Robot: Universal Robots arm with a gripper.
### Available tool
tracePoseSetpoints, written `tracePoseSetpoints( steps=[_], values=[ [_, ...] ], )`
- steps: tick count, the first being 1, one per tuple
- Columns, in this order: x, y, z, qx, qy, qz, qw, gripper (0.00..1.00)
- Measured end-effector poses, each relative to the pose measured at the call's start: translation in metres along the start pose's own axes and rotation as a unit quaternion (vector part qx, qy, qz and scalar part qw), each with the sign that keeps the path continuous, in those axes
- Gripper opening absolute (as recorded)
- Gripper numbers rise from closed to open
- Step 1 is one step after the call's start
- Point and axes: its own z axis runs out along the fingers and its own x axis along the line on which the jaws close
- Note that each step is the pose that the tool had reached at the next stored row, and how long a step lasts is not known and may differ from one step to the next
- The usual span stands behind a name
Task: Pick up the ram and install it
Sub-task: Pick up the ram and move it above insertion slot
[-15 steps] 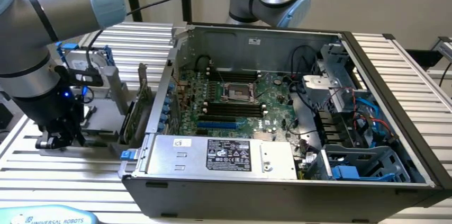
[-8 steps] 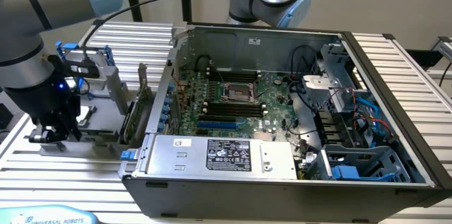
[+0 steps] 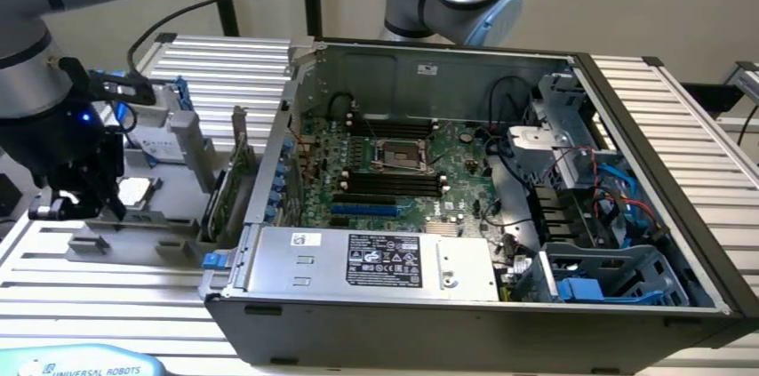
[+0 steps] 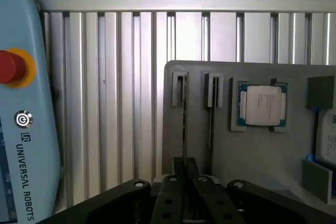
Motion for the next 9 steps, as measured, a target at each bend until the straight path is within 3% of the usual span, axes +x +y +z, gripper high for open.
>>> tracePoseSetpoints(
  steps=[9],
  values=[
    [0.0,-0.0076,-0.0258,-0.0002,-0.0103,-0.003,0.9999,0.14]
  ],
)
